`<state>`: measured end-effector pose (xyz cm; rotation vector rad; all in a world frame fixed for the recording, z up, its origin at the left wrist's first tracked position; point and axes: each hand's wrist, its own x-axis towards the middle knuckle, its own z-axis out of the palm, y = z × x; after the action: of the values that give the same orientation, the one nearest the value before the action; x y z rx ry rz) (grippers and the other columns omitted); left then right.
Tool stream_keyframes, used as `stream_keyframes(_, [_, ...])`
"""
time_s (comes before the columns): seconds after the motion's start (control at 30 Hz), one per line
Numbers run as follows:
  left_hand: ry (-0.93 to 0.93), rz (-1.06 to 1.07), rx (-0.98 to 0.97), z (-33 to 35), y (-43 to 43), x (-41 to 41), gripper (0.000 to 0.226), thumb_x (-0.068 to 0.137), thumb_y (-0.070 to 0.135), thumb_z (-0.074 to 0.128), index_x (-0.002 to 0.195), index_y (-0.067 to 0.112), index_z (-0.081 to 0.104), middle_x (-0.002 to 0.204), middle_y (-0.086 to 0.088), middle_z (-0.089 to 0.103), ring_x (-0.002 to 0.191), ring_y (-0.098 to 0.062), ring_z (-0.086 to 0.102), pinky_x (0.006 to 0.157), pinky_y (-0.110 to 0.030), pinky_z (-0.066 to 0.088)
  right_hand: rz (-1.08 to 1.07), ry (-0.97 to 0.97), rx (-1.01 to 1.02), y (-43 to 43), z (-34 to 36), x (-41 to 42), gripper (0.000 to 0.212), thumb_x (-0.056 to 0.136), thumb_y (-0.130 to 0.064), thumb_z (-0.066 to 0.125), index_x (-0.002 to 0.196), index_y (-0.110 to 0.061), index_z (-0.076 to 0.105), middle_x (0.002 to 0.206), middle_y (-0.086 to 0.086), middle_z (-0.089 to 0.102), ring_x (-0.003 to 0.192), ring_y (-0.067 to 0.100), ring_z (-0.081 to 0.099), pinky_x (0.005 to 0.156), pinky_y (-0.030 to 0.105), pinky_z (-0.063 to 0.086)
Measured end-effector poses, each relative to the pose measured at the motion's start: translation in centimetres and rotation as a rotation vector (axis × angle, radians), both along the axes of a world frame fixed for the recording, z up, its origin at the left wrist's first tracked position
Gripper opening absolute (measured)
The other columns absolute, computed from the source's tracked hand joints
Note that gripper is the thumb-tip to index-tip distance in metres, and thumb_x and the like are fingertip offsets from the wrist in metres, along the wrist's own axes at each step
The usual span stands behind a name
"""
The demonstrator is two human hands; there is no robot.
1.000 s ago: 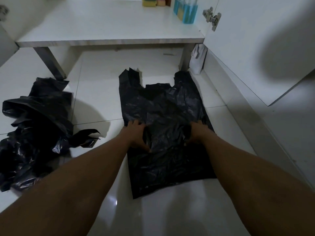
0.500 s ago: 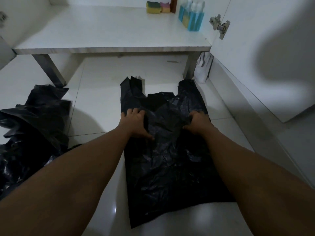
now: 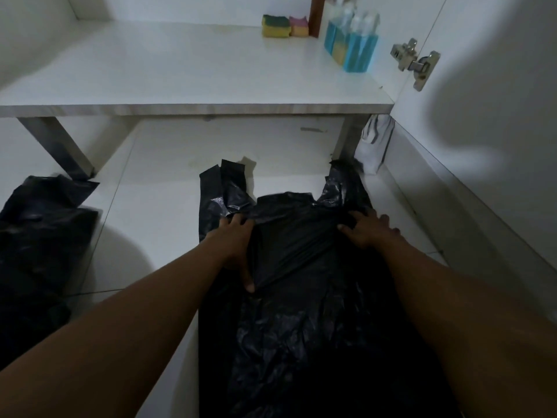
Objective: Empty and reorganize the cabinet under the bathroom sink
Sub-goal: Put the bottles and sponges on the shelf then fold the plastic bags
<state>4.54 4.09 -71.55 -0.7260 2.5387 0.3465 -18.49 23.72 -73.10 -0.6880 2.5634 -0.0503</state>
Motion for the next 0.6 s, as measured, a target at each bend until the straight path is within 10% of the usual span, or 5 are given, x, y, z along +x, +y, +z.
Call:
stream_keyframes(0.37, [-0.063,0.02,-0.007,0.1,0.5,-1.7,0.158,0.03,0.045,0.098,0.153,0.021,0.002,0.162,-0.01,-0.003,0.147,-0.044,-0.005,0.106,-0.073,0.028,0.126,0.698,-0.467,-5.5,0.8,1.9,0.034,0.086,-0.032,0.051,0.118,-0.021,0.05,0.118,0.007,0.048,0.109,0.03,0.043,0.087,0.045,0.035])
stream_keyframes(0.6, [-0.02,0.025,0.018,-0.7,-0.1,-1.1,0.157,0.029,0.049,0.097,0.154,0.023,0.005,0.162,-0.008,-0.005,0.148,-0.043,-0.007,0.107,-0.073,0.025,0.012,0.119,-0.051,-4.7,-1.2,-1.2,0.069,0.096,-0.064,0.017,0.154,-0.027,0.018,0.162,0.002,0.011,0.147,0.034,0.008,0.111,0.066,0.006])
